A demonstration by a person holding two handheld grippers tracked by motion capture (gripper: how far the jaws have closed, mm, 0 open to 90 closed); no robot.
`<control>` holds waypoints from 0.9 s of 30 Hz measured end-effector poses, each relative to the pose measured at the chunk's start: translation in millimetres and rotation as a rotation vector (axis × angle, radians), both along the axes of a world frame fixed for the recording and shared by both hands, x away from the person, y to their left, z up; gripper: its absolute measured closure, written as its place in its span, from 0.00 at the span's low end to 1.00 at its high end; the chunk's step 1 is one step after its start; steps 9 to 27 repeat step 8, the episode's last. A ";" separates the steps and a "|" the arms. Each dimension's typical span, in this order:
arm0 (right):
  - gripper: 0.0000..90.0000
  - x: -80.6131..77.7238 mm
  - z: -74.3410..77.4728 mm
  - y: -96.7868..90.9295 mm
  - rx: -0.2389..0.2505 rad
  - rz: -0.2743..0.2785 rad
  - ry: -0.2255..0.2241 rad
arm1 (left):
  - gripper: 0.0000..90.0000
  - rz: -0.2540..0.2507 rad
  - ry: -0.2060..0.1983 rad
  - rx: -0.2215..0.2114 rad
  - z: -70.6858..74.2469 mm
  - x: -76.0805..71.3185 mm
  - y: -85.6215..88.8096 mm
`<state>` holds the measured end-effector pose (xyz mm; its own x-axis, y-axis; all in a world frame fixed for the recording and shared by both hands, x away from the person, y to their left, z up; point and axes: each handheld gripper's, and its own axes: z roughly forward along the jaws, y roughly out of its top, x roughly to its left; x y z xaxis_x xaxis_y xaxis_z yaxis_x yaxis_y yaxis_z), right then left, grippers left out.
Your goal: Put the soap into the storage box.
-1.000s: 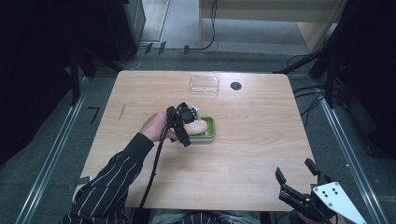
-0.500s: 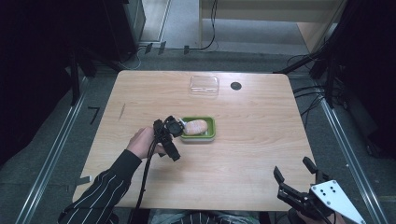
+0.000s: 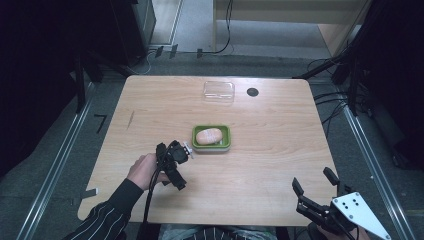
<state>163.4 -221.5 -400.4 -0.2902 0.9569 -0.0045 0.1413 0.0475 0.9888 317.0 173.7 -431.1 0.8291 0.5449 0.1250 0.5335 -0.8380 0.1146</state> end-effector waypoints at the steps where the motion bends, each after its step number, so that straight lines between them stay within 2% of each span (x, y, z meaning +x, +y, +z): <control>1: 0.15 0.1 0.0 0.1 0.000 0.000 0.000 | 0.00 -0.003 -0.001 0.011 -1.0 -2.4 2.3; 8: 0.15 0.9 -0.3 -0.3 0.000 0.001 -0.001 | 0.00 0.042 -0.008 0.004 -4.9 -15.3 20.7; 27: 0.15 0.9 -0.3 -0.3 0.000 0.001 -0.001 | 0.00 0.042 -0.008 0.004 -4.9 -15.3 20.7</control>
